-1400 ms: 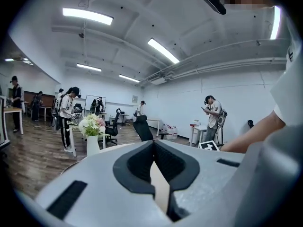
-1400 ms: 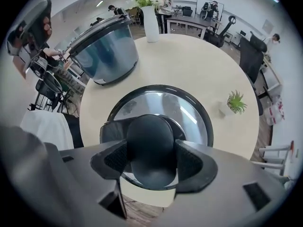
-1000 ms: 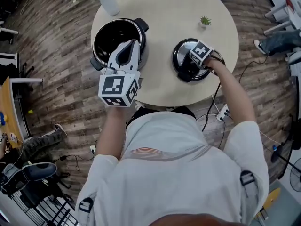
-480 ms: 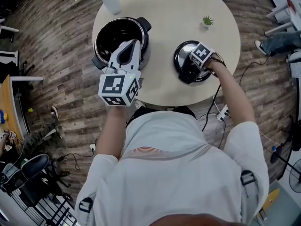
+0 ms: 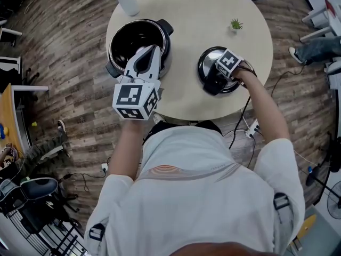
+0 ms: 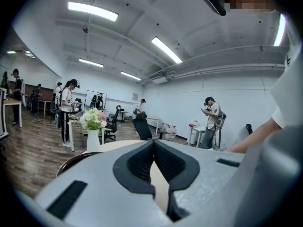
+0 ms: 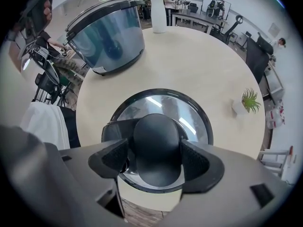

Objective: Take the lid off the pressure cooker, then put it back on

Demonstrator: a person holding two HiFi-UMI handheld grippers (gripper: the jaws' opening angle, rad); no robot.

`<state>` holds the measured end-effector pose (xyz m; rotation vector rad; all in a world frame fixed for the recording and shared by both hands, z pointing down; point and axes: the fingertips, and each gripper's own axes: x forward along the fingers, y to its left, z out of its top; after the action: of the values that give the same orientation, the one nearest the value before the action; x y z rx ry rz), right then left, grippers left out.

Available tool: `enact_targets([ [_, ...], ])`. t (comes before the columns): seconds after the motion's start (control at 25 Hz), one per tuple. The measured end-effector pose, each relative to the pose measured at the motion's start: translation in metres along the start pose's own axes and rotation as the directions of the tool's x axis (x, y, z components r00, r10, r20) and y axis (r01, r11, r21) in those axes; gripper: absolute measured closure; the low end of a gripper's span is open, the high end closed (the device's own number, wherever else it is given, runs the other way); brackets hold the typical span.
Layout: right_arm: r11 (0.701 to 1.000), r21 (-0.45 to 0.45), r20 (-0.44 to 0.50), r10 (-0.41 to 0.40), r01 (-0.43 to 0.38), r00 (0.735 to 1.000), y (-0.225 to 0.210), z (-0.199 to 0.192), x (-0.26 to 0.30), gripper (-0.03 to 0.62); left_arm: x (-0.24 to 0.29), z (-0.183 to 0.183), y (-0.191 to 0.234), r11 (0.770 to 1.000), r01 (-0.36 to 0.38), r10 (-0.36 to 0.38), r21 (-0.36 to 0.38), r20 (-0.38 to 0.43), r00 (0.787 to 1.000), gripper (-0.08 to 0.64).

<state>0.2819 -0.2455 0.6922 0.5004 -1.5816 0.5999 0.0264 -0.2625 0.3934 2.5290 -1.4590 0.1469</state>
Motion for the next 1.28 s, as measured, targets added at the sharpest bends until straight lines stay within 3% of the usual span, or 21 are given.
enact_targets([
  [0.2,0.999,0.037,0.116,-0.016,0.011,0.993,-0.002,0.011,-0.031,0.255,-0.003,0.000,0.001,1.000,0.000,0.000,-0.002,0.003,1.000,0.555],
  [0.28,0.996,0.089,0.255,-0.051,0.029,0.966,-0.005,0.024,-0.056,0.255,-0.003,0.000,0.003,1.000,-0.003,0.003,-0.005,0.006,1.000,0.555],
  [0.32,0.991,0.125,0.351,-0.081,0.039,0.933,-0.007,0.033,-0.073,0.255,-0.004,0.001,0.004,1.000,-0.004,0.004,-0.006,0.008,1.000,0.555],
  [0.36,0.985,0.165,0.454,-0.120,0.049,0.883,-0.009,0.041,-0.093,0.255,-0.004,0.001,0.005,1.000,-0.006,0.006,-0.007,0.010,1.000,0.555],
  [0.44,0.968,0.243,0.631,-0.212,0.069,0.746,-0.009,0.054,-0.140,0.255,-0.006,0.003,0.007,1.000,-0.009,0.009,-0.009,0.013,1.000,0.555],
  [0.56,0.940,0.327,0.772,-0.326,0.100,0.546,-0.004,0.058,-0.205,0.255,-0.008,0.005,0.010,1.000,-0.014,0.014,-0.013,0.018,1.000,0.555],
  [0.72,0.896,0.417,0.826,-0.443,0.149,0.348,0.006,0.046,-0.279,0.255,-0.010,0.012,0.009,1.000,-0.012,0.013,-0.013,0.031,0.999,0.555],
  [0.88,0.852,0.509,0.843,-0.522,0.119,0.128,0.018,0.027,-0.355,0.255,-0.017,0.023,0.007,1.000,-0.016,0.017,-0.011,0.053,0.998,0.555],
  [0.96,0.835,0.534,0.837,-0.544,0.133,0.054,0.024,0.018,-0.381,0.255,-0.020,0.028,0.006,1.000,-0.014,0.015,-0.010,0.066,0.998,0.555],
  [1.08,0.827,0.540,0.836,-0.548,0.158,0.013,0.033,0.015,-0.399,0.255,-0.023,0.033,0.006,1.000,-0.013,0.014,-0.005,0.080,0.997,0.555],
  [1.2,0.826,0.535,0.838,-0.546,0.178,0.016,0.038,0.016,-0.399,0.255,-0.024,0.034,0.009,1.000,-0.019,0.019,-0.009,0.082,0.996,0.555],
  [1.28,0.830,0.528,0.840,-0.542,0.180,0.037,0.039,0.019,-0.393,0.255,-0.025,0.032,0.011,1.000,-0.020,0.021,-0.010,0.079,0.997,0.555],
])
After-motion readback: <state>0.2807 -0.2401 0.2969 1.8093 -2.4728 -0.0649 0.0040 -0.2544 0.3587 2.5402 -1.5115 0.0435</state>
